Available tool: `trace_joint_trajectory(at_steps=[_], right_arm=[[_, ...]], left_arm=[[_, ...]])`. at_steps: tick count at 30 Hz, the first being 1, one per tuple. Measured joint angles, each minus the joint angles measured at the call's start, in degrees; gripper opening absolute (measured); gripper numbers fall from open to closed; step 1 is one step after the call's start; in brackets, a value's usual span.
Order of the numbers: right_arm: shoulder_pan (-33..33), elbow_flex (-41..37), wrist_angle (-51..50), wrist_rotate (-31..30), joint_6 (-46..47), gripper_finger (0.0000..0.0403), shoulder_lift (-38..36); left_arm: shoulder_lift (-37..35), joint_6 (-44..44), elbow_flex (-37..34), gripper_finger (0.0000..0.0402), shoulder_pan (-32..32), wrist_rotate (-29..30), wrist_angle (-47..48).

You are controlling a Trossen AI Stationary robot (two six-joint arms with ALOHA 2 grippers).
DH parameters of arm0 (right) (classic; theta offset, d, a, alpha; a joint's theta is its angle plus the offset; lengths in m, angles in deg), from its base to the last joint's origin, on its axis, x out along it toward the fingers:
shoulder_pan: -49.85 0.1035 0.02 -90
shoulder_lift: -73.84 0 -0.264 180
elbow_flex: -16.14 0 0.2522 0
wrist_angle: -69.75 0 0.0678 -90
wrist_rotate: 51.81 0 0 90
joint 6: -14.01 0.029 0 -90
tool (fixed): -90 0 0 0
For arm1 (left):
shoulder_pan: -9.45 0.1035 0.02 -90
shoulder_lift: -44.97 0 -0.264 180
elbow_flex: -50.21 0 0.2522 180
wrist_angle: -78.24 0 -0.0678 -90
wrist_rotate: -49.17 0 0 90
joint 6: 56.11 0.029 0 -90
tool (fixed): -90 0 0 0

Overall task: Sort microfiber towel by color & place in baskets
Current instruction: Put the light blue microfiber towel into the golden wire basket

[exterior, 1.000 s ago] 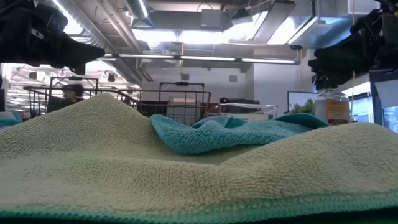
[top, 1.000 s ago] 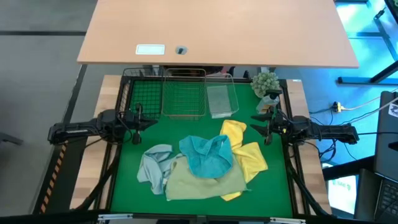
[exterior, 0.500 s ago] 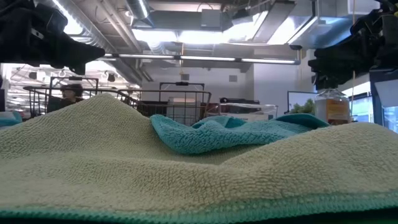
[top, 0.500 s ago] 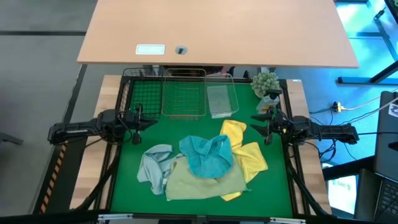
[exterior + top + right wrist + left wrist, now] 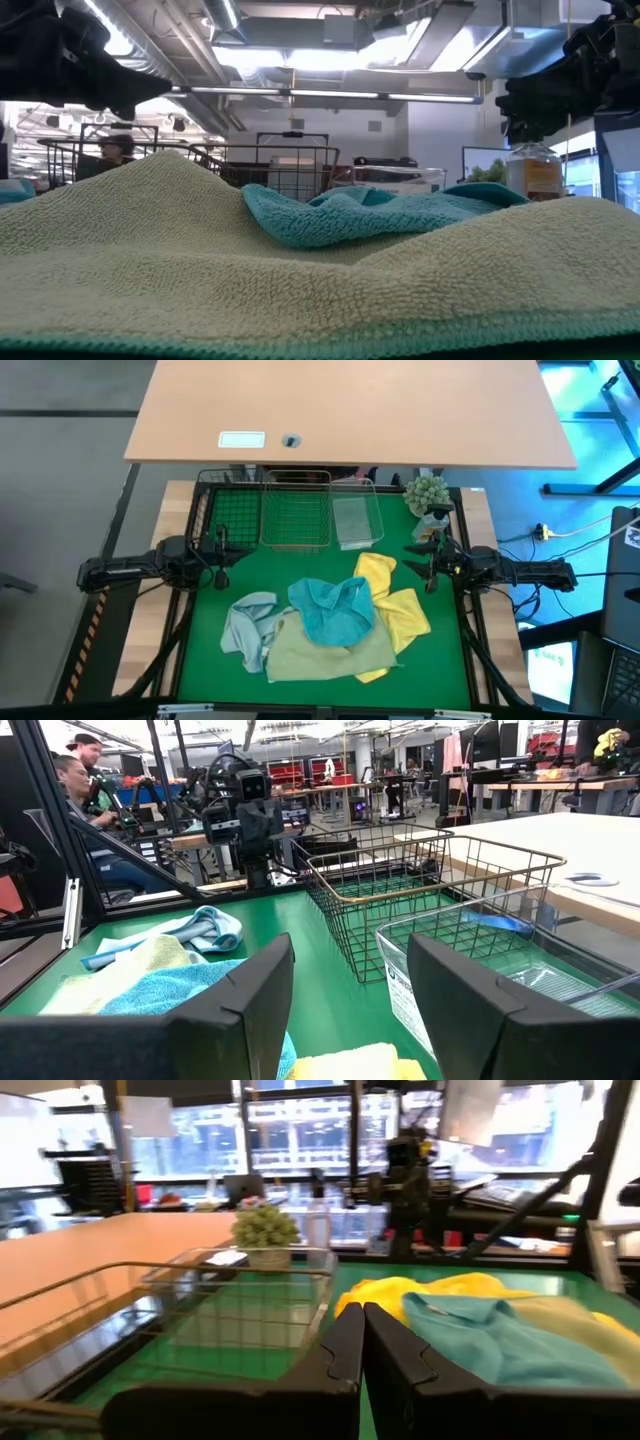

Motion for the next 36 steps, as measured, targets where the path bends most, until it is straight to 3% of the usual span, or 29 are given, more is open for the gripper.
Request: trace_joint_trajectory(at_steps=[3, 9, 19, 28, 36], right_arm=[[0.0, -0.01, -0.01, 0.69, 0.03, 0.0198, 0.0], [0.0, -0.04, -0.04, 2.81, 0.04, 0.0198, -0.02], [0.0, -0.04, 0.09, 1.22, 0.02, 0.0198, 0.0], [0.0, -0.11, 1.71, 0.88, 0.04, 0.0198, 0.0], [0.0, -0.11, 4.13, 0.88, 0.04, 0.0198, -0.02]], left_arm=[[0.02, -0.35, 0.0, 0.0002, 0.02, 3.14, 0.02], [0.02, -3.98, 0.01, 0.001, 0.01, 3.92, 0.02], [0.0, -6.55, 0.02, 0.0104, 0.02, 4.9, -0.6], [0.17, -6.57, 0.02, 0.016, 0.0, 4.16, -3.56], [0.81, -6.47, 1.17, 0.0173, -0.27, -2.3, -4.05]])
